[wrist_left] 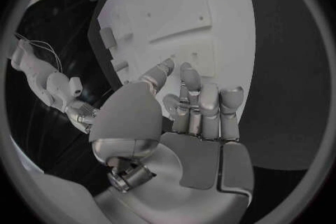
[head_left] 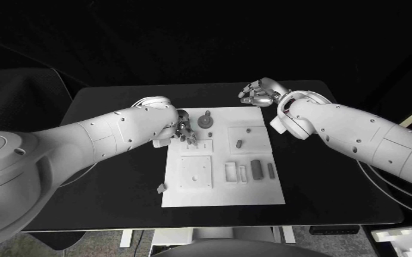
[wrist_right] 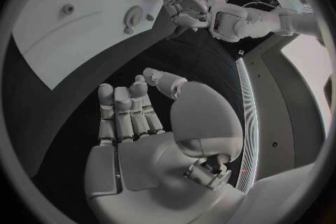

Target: Assemble the parts on the task board

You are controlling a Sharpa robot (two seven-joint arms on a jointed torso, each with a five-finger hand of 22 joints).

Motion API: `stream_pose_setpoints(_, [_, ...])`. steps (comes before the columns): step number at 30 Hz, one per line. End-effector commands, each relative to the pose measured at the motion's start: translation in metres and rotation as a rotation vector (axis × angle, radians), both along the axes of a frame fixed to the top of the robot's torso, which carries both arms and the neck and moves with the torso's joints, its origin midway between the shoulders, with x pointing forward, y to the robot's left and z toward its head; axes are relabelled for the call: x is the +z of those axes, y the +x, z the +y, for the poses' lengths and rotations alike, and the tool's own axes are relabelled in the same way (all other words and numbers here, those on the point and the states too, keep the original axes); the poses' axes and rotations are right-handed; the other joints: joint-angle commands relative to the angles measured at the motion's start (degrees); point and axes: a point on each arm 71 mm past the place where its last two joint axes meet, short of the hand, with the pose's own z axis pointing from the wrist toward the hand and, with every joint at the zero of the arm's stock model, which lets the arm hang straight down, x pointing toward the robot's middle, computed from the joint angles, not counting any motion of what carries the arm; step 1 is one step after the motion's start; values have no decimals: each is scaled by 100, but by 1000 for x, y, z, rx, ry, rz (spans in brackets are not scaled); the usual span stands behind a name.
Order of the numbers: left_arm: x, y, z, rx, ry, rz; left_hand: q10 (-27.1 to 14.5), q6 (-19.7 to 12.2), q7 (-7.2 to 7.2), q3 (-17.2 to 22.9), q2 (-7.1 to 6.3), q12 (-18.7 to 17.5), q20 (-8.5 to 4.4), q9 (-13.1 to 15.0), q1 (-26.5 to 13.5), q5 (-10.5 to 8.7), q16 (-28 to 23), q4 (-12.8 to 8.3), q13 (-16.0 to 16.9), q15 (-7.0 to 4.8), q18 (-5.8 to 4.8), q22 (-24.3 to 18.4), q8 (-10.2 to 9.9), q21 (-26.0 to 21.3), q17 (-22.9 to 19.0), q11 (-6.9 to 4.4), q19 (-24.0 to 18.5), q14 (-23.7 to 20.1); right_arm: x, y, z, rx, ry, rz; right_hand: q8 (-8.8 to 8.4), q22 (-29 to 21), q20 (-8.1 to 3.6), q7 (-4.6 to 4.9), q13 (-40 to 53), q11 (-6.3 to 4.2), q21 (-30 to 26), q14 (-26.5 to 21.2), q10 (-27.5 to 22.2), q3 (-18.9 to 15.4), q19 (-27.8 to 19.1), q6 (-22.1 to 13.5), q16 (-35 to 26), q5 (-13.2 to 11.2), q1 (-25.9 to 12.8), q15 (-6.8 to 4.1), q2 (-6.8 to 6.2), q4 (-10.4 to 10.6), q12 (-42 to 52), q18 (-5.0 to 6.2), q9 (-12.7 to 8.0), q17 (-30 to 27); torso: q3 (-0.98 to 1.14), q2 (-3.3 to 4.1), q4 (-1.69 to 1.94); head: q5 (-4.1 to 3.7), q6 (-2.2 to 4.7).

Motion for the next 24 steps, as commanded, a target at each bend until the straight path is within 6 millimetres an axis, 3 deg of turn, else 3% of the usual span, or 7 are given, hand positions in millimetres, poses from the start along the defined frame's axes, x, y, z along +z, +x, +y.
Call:
stream_pose_setpoints(1, [9, 3, -2, 26, -96, -91, -342, -271, 52, -142, -78, -311, -15, -24, -27, -40, -77, -22, -164, 21, 304, -38, -122, 92, -49, 123, -52, -62, 0, -1, 2, 19, 0, 0, 12, 1, -3, 29, -10, -1, 448, 34, 35, -93, 54, 26, 25, -22, -33, -4, -96, 1, 40, 43, 9, -7, 0, -6, 6, 19, 28])
stream_pose_setpoints(4, [14, 3, 3, 46, -135, -145, -447, -380, 70, -232, -111, -434, -11, -29, -54, -51, -83, -33, -234, 27, 304, -48, -165, 86, -61, 176, -54, -56, 0, -2, 3, 29, -3, -1, 5, 1, -8, 27, -19, -3, 477, 37, 30, -355, 48, 35, 39, -24, -158, -9, -230, -19, 68, 48, 19, -11, 0, -8, 4, 50, 64])
stream_pose_setpoints(10, [22, -1, 17, 60, -210, -225, -537, -526, 89, -303, -123, -547, -13, -43, -24, -46, -91, -60, -300, 26, 312, -60, -224, 79, -77, 220, -45, -38, 0, -6, 8, 66, -29, -21, -2, -5, -14, 25, -33, -5, 493, 28, 15, -681, 27, 43, 46, -30, -238, -14, -338, -52, 88, 55, 28, -18, 1, -12, 7, 80, 107])
stream_pose_setpoints(15, [26, -2, 32, 66, -279, -268, -521, -530, 78, -124, -54, -677, 7, -5, 324, -35, -260, -80, -401, 48, 306, -143, -186, -54, -182, 243, -125, -119, 0, -11, 17, 115, -56, -44, 0, -7, -17, 22, -36, -6, 493, 24, 12, -746, 20, 50, 47, -29, -232, -16, -357, -69, 92, 59, 31, -20, -6, -13, 4, 95, 130])
stream_pose_setpoints(24, [36, -1, 62, 134, -424, -380, -451, -444, 65, -5, -46, -742, 26, 37, 525, -35, -367, -85, -464, 69, 288, -197, -121, -134, -252, 242, -152, -133, -2, -26, 40, 223, -100, -84, 15, -9, -23, 17, -39, -10, 495, 21, 7, -801, 14, 80, 48, -26, -187, -20, -364, -93, 96, 67, 40, -22, -16, -13, 7, 142, 162])
